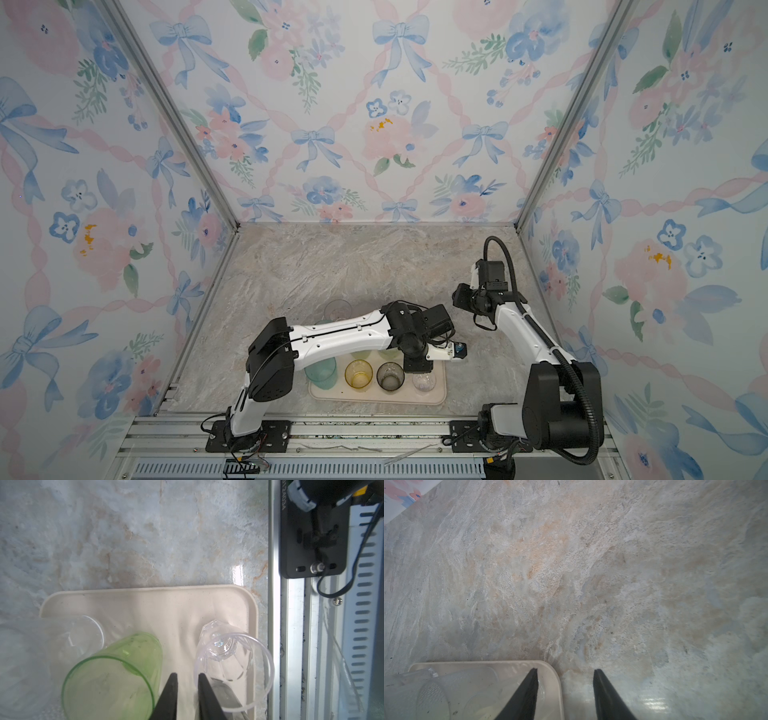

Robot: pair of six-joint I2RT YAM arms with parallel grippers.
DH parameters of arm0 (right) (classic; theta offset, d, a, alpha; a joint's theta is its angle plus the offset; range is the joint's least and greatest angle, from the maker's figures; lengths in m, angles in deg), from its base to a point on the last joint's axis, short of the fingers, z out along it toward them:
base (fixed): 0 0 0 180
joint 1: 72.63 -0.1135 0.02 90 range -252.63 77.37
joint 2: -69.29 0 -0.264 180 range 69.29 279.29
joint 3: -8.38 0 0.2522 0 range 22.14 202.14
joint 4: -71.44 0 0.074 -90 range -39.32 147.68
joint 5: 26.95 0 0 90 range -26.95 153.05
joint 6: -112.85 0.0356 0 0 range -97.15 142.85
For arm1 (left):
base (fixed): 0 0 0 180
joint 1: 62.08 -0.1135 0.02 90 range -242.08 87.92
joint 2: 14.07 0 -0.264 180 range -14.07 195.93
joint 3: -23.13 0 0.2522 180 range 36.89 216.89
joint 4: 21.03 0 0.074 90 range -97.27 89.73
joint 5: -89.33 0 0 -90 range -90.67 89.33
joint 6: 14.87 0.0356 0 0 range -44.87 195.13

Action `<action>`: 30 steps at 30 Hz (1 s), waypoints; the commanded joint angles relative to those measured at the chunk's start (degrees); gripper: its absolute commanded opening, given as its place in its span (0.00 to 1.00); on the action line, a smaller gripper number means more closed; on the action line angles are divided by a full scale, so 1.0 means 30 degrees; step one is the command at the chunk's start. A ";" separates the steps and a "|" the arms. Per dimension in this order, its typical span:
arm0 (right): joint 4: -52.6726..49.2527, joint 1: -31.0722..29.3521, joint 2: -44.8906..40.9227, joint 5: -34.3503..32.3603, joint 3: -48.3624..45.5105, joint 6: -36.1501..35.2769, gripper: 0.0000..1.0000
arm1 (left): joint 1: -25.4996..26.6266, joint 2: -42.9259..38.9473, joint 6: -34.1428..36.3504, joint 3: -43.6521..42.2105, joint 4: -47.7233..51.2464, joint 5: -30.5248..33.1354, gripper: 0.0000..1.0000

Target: Place the glasses into the tray

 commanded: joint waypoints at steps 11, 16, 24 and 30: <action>0.0134 0.0198 0.0268 0.0217 0.0091 -0.0236 0.49 | -0.3305 -0.4887 0.0257 -0.0469 -0.1206 -0.2321 0.21; 0.0105 0.0201 0.0239 0.0245 0.0186 -0.0299 0.49 | -0.6228 -0.7491 -0.1034 -0.2311 -0.3768 -0.2674 0.22; -0.0093 0.0235 -0.0072 0.0033 0.0434 -0.0756 0.49 | -1.2306 -1.1320 -0.4549 -0.7033 -0.9193 -0.0465 0.24; -0.0065 0.0360 -0.0144 -0.0220 0.0581 -0.0903 0.50 | -1.6610 -1.5450 -0.6675 -1.3938 -1.6342 0.2871 0.36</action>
